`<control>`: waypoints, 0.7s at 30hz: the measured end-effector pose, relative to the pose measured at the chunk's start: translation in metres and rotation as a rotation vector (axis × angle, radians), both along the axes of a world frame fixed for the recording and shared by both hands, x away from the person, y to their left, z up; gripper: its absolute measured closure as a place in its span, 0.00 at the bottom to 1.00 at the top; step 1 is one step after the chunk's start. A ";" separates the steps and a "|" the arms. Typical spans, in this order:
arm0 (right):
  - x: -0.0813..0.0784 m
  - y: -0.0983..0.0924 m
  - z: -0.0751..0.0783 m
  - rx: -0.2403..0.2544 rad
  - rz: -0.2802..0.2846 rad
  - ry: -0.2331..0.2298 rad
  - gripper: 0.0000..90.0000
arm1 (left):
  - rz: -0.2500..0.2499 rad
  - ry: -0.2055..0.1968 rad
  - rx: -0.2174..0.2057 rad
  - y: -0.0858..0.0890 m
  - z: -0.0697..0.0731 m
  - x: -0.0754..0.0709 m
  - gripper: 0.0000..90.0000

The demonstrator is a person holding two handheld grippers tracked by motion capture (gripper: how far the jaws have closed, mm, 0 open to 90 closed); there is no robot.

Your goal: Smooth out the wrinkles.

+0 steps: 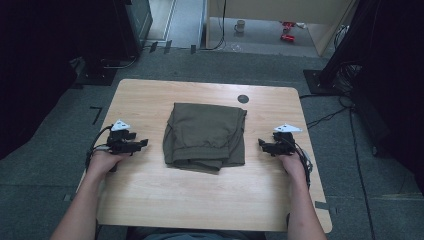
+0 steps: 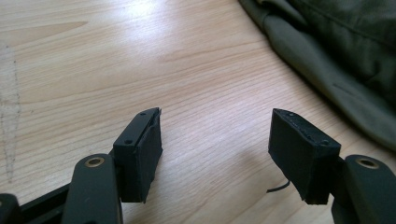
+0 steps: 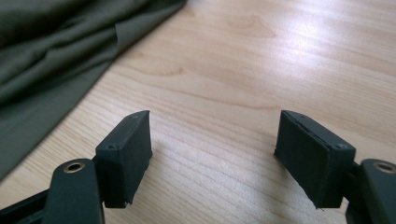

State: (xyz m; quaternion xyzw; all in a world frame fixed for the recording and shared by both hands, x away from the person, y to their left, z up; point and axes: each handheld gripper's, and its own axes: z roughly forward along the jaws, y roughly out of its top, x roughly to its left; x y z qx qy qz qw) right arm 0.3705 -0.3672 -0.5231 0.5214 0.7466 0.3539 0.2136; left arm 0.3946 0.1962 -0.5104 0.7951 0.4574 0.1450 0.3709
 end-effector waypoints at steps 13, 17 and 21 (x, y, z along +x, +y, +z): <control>0.001 0.002 -0.001 -0.021 -0.017 0.008 0.20 | -0.050 -0.081 0.072 -0.004 -0.006 -0.003 0.31; 0.001 0.003 -0.001 -0.023 -0.019 0.013 0.17 | -0.034 -0.080 0.075 -0.004 -0.006 -0.002 0.28; 0.001 0.006 -0.001 -0.026 -0.036 0.018 0.15 | -0.018 -0.076 0.077 -0.004 -0.006 -0.002 0.26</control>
